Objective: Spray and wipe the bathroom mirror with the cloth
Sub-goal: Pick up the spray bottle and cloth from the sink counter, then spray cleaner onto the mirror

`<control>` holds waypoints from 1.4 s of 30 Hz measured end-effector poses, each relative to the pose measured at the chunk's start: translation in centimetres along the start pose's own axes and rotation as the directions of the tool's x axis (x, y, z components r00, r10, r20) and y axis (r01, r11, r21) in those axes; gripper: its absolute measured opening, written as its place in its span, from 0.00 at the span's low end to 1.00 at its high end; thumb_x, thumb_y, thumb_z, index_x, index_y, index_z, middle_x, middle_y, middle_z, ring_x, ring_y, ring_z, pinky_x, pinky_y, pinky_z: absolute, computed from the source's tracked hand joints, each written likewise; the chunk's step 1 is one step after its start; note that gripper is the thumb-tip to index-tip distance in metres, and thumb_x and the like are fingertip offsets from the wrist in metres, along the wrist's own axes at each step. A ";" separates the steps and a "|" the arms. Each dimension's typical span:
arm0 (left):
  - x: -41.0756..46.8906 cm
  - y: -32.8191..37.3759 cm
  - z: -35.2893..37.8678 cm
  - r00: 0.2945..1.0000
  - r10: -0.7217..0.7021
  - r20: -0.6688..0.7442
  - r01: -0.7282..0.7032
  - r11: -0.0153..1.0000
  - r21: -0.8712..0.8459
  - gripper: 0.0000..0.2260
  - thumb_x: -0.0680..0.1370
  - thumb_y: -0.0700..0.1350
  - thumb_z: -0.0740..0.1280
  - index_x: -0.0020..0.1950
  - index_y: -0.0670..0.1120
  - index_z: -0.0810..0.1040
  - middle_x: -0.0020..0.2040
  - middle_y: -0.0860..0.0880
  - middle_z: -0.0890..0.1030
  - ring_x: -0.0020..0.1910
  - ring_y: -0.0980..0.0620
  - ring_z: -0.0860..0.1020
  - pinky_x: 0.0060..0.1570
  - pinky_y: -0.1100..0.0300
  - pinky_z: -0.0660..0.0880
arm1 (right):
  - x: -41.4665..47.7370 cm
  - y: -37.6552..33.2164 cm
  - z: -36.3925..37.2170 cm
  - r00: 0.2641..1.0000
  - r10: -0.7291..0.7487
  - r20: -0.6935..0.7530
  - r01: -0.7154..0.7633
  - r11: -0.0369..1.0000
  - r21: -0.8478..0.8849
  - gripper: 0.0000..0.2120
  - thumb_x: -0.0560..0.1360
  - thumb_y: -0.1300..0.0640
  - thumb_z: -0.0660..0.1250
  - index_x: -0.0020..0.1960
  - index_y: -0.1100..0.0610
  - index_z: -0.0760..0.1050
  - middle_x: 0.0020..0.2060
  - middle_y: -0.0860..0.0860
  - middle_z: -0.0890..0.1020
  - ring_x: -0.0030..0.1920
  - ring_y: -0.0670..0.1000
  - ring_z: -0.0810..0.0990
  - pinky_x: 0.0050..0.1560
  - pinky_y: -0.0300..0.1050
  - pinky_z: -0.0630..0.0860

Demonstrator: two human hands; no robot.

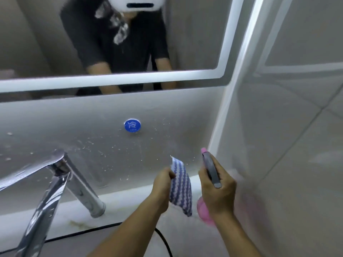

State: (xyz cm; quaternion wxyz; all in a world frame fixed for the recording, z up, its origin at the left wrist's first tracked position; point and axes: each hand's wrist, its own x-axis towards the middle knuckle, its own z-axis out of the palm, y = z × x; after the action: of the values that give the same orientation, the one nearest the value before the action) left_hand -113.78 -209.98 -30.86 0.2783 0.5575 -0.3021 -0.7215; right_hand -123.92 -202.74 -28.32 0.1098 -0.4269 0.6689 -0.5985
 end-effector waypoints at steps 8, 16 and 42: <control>-16.7 6.8 -12.3 0.939 0.337 0.075 -0.286 0.881 -0.376 0.29 0.62 0.38 0.73 0.61 0.32 0.74 0.57 0.32 0.79 0.47 0.39 0.81 0.49 0.48 0.79 | -6.1 -18.9 2.6 0.838 -0.496 0.227 0.527 0.844 -0.102 0.11 0.67 0.63 0.68 0.49 0.59 0.80 0.32 0.50 0.79 0.35 0.49 0.75 0.34 0.38 0.72; -36.4 8.8 -32.1 0.836 0.544 -0.072 -0.475 0.650 -0.593 0.15 0.71 0.32 0.54 0.55 0.35 0.71 0.45 0.38 0.78 0.43 0.38 0.79 0.40 0.49 0.77 | -20.7 -38.1 8.2 0.847 -0.490 0.205 0.396 0.840 0.370 0.13 0.64 0.62 0.60 0.47 0.51 0.73 0.31 0.42 0.79 0.29 0.40 0.74 0.29 0.29 0.68; -48.3 14.3 -56.0 0.683 0.671 -0.288 -0.697 0.482 -0.532 0.30 0.65 0.31 0.53 0.67 0.28 0.64 0.52 0.29 0.77 0.35 0.33 0.78 0.21 0.50 0.78 | -27.7 -56.3 27.4 0.771 -0.364 0.523 0.100 0.880 0.464 0.08 0.66 0.68 0.60 0.43 0.62 0.74 0.32 0.53 0.74 0.31 0.48 0.70 0.29 0.38 0.70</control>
State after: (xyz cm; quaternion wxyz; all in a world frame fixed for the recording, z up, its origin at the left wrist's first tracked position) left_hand -47.61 -190.86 -0.40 0.7097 0.2855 -0.2464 -0.5951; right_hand -64.21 -198.09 4.87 0.3247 -0.6412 0.3995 -0.5690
